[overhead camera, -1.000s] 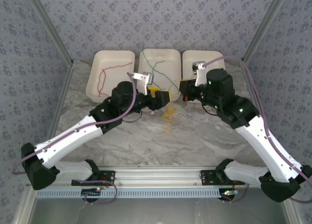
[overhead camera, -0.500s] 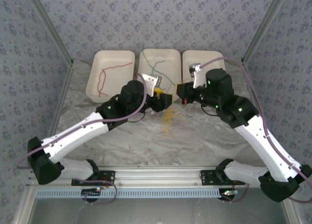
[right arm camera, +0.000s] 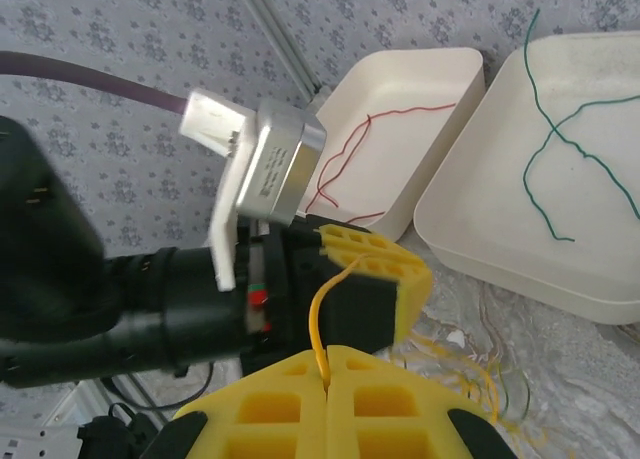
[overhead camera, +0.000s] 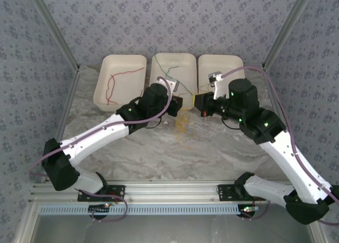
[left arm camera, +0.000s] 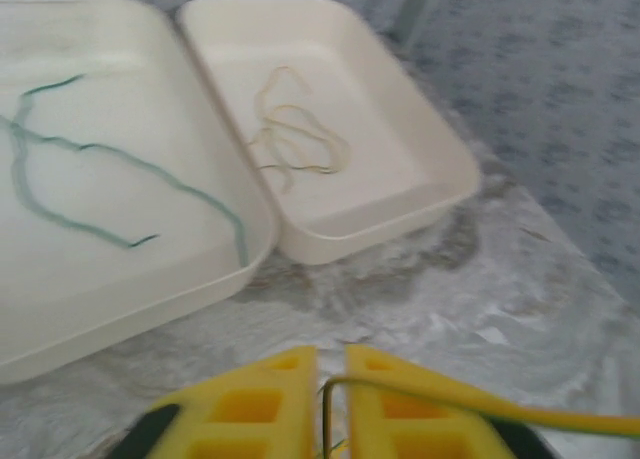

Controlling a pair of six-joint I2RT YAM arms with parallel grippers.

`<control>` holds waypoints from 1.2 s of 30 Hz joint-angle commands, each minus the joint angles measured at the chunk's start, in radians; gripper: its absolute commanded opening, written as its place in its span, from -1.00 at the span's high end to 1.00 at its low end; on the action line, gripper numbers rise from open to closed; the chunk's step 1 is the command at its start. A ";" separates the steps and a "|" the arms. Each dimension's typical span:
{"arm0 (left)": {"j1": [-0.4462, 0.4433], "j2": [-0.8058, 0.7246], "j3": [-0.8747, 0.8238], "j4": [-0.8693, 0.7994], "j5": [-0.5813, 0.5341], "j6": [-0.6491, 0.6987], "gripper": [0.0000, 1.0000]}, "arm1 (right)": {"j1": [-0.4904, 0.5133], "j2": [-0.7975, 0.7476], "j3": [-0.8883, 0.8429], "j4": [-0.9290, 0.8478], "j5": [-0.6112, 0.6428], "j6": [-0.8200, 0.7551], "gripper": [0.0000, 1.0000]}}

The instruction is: Untangle the cables

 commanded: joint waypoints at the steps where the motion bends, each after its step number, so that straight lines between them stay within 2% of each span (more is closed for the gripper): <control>1: 0.057 -0.063 0.020 -0.033 -0.168 -0.003 0.92 | -0.006 -0.035 0.009 -0.007 0.023 0.010 1.00; 2: 0.066 -0.092 0.018 -0.032 -0.184 0.005 1.00 | -0.005 -0.035 0.010 -0.041 0.038 0.006 1.00; 7: 0.069 -0.224 0.079 -0.091 -0.254 0.089 1.00 | -0.005 -0.014 -0.019 -0.090 0.153 -0.027 1.00; 12: 0.070 -0.276 0.174 -0.227 -0.322 0.164 1.00 | -0.001 0.017 -0.067 -0.084 0.235 -0.024 1.00; 18: 0.073 -0.358 0.143 -0.316 -0.461 0.183 1.00 | 0.001 -0.003 -0.067 -0.094 0.356 -0.001 1.00; 20: 0.078 -0.375 0.105 -0.324 -0.472 0.185 1.00 | 0.001 0.002 -0.059 -0.093 0.368 -0.003 1.00; 26: 0.087 -0.372 -0.008 -0.314 -0.404 0.134 1.00 | 0.016 0.053 -0.050 -0.108 0.386 -0.015 1.00; 33: 0.086 -0.389 -0.003 -0.310 -0.324 0.144 1.00 | 0.093 0.099 -0.046 -0.139 0.635 -0.060 1.00; 35: 0.087 -0.379 0.013 -0.316 -0.246 0.138 1.00 | 0.091 0.127 -0.041 -0.152 0.606 -0.045 1.00; 36: 0.087 -0.371 0.019 -0.315 -0.204 0.124 1.00 | 0.080 0.137 -0.046 -0.147 0.548 -0.034 0.98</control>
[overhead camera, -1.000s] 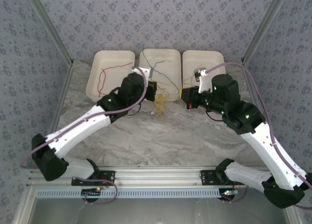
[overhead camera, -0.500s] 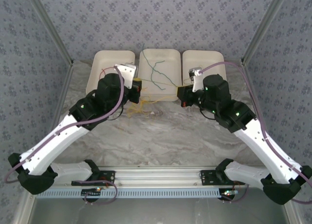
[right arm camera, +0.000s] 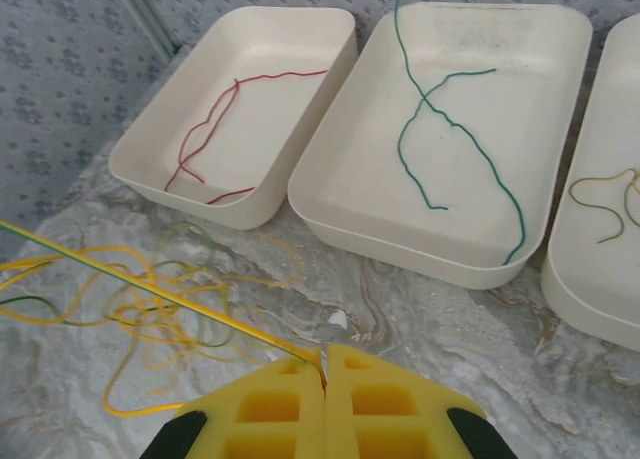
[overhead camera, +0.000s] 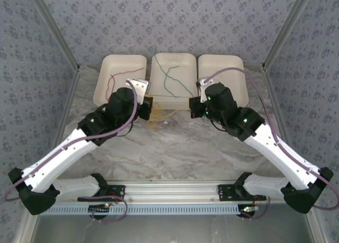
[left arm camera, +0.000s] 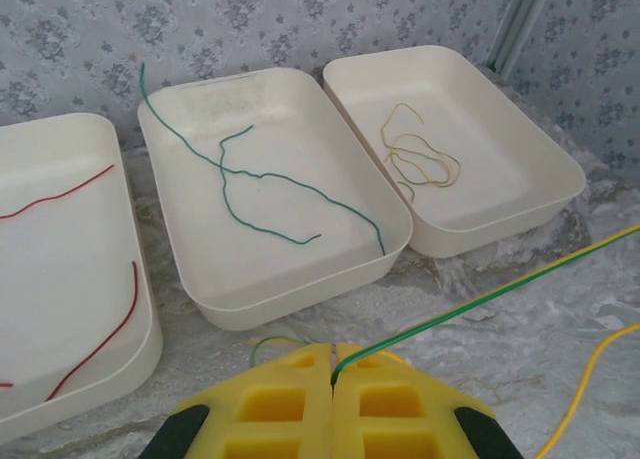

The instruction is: Untangle the cables

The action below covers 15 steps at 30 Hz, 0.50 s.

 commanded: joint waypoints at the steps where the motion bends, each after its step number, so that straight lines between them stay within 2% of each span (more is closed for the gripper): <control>1: 0.047 -0.035 0.049 -0.046 -0.027 -0.047 1.00 | -0.050 0.022 -0.004 -0.118 0.105 0.015 0.89; 4: 0.047 -0.020 0.038 -0.036 0.022 -0.088 1.00 | -0.046 -0.002 -0.074 -0.042 -0.047 0.079 0.41; 7: 0.048 -0.015 0.027 -0.028 0.015 -0.122 1.00 | -0.046 -0.093 -0.224 0.079 -0.132 0.187 0.06; 12: 0.061 0.007 0.056 -0.055 -0.019 -0.173 1.00 | -0.034 -0.324 -0.505 0.347 -0.212 0.301 -0.09; 15: 0.062 0.014 0.073 -0.047 0.008 -0.190 1.00 | -0.032 -0.372 -0.624 0.431 -0.273 0.320 0.08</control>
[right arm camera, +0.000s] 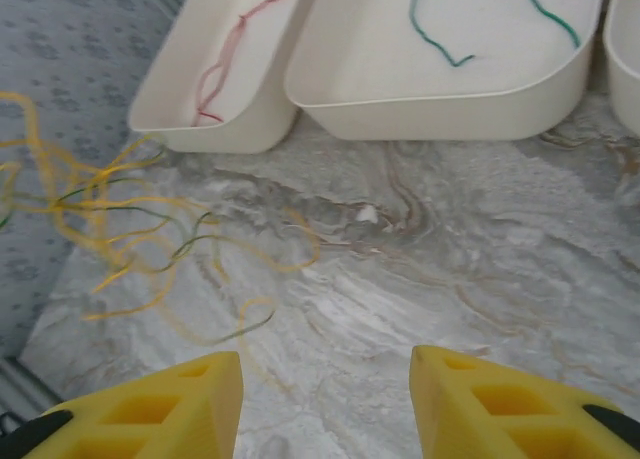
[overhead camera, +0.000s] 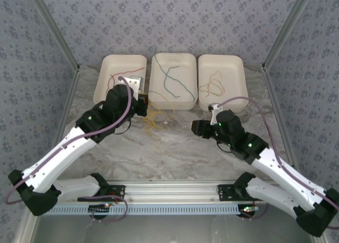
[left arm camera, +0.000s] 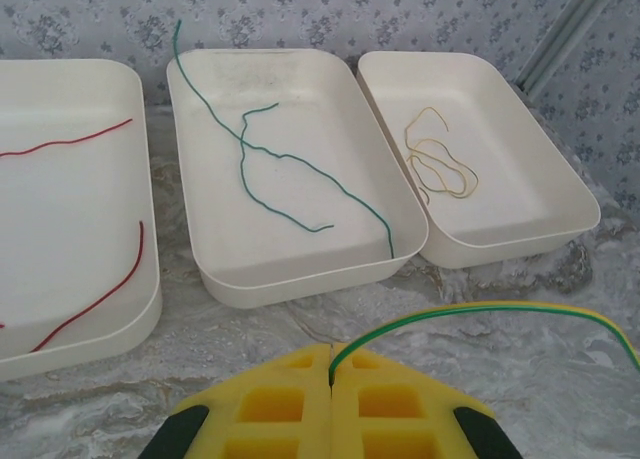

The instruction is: Untangle the cables

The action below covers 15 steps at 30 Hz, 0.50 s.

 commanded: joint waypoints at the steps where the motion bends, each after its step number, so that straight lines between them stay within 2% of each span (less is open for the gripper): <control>1: 0.007 0.003 0.063 -0.003 0.012 -0.044 1.00 | 0.016 -0.028 -0.109 0.217 -0.099 0.078 0.12; 3: 0.007 0.000 0.070 0.002 0.026 -0.049 1.00 | 0.042 -0.026 -0.200 0.344 -0.094 0.099 0.13; 7: 0.008 -0.009 0.087 0.009 0.058 -0.050 1.00 | 0.050 0.024 -0.325 0.655 -0.110 0.153 -0.02; 12: 0.007 -0.008 0.112 0.000 0.075 -0.049 1.00 | 0.061 0.198 -0.250 0.782 -0.184 0.126 -0.15; 15: 0.009 -0.008 0.118 0.003 0.080 -0.050 1.00 | 0.061 0.317 -0.205 0.830 -0.215 0.141 -0.14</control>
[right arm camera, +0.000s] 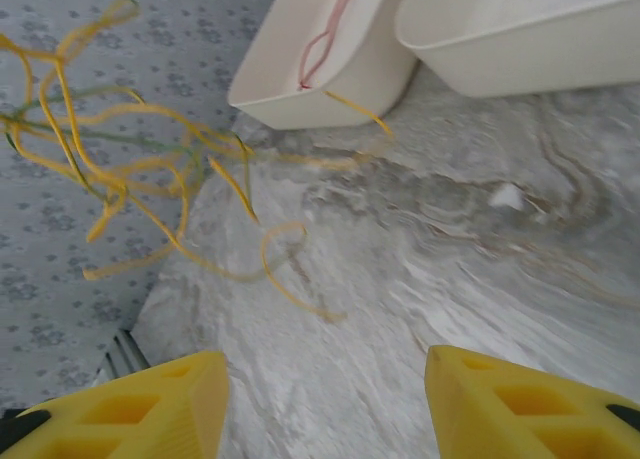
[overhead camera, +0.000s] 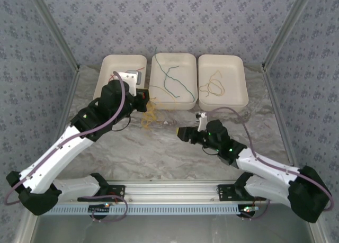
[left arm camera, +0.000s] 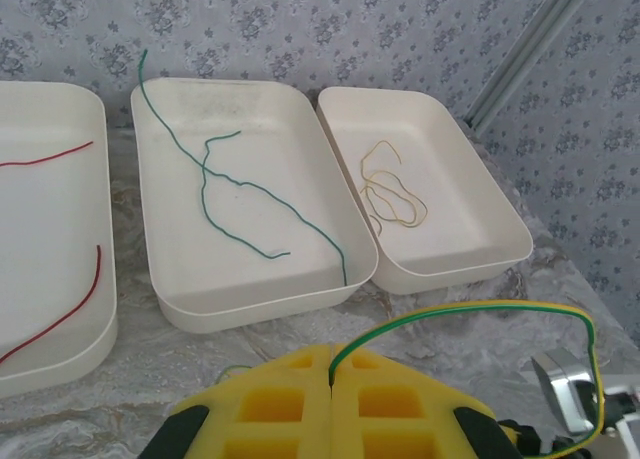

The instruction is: Untangle the cables

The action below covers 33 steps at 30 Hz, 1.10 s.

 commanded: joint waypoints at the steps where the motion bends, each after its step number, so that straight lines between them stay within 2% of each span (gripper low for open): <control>1: 0.006 -0.010 0.040 0.006 0.023 -0.018 1.00 | 0.009 0.099 0.068 0.176 -0.060 0.028 -0.14; 14: 0.008 -0.007 0.056 0.003 0.043 -0.026 1.00 | 0.037 0.298 0.205 0.223 -0.069 0.041 -0.05; 21: 0.007 -0.022 0.058 0.003 0.046 -0.029 1.00 | 0.040 0.347 0.247 0.173 -0.016 0.024 0.31; 29: 0.009 -0.040 0.058 -0.014 0.041 -0.031 1.00 | 0.034 0.405 0.330 0.144 -0.029 0.015 0.33; 30: 0.010 -0.042 0.057 -0.014 0.041 -0.029 1.00 | 0.034 0.408 0.325 0.150 -0.031 0.016 0.41; 33: 0.013 -0.049 0.058 -0.020 0.036 -0.027 1.00 | 0.033 0.394 0.296 0.166 -0.015 0.025 0.82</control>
